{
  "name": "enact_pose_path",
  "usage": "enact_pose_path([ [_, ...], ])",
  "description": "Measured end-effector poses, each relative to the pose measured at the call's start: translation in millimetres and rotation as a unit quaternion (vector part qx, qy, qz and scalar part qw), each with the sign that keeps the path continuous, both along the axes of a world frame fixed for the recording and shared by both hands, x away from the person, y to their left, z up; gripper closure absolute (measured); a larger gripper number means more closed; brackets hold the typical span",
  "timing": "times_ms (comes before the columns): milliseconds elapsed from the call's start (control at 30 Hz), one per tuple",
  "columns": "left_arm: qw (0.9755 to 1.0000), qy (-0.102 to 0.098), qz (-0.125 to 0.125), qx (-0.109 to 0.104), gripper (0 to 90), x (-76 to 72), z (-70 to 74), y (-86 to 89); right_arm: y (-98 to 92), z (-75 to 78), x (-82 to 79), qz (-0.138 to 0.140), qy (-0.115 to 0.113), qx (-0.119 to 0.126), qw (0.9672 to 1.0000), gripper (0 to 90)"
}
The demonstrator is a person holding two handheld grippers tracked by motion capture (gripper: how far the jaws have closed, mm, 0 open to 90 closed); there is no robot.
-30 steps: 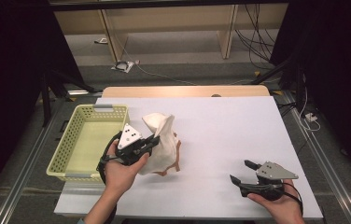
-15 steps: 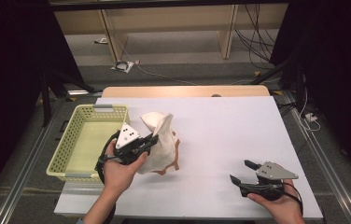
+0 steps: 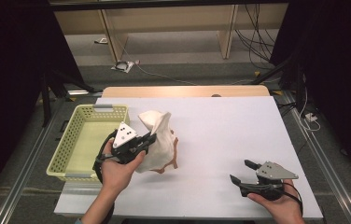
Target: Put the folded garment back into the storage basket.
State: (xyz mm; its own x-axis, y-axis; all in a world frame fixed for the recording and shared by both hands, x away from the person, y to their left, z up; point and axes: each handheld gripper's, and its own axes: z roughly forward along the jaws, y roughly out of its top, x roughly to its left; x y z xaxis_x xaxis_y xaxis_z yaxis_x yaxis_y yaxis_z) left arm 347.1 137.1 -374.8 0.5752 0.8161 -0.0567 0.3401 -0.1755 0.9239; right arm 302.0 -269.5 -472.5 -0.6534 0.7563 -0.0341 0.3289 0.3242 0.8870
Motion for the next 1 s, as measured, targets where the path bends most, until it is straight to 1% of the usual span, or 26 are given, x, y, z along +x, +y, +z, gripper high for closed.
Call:
enact_pose_path([
  [367,1.0,-0.001,0.002,-0.003,83.8,-0.2,1.5,1.6,-0.4,0.4,-0.1,-0.002,-0.001,0.0,1.0,24.1],
  [500,1.0,-0.002,0.001,-0.003,83.8,-0.3,2.3,2.5,-0.7,1.2,-0.5,-0.002,0.0,-0.003,1.0,24.1],
  [600,1.0,-0.002,0.004,-0.005,83.8,0.0,2.7,3.3,-0.5,0.5,0.0,-0.001,-0.002,0.0,1.0,24.2],
  [1000,0.9999,-0.004,0.006,-0.007,83.9,0.4,4.0,6.5,-0.5,0.6,0.0,-0.002,-0.002,0.001,1.0,24.1],
])
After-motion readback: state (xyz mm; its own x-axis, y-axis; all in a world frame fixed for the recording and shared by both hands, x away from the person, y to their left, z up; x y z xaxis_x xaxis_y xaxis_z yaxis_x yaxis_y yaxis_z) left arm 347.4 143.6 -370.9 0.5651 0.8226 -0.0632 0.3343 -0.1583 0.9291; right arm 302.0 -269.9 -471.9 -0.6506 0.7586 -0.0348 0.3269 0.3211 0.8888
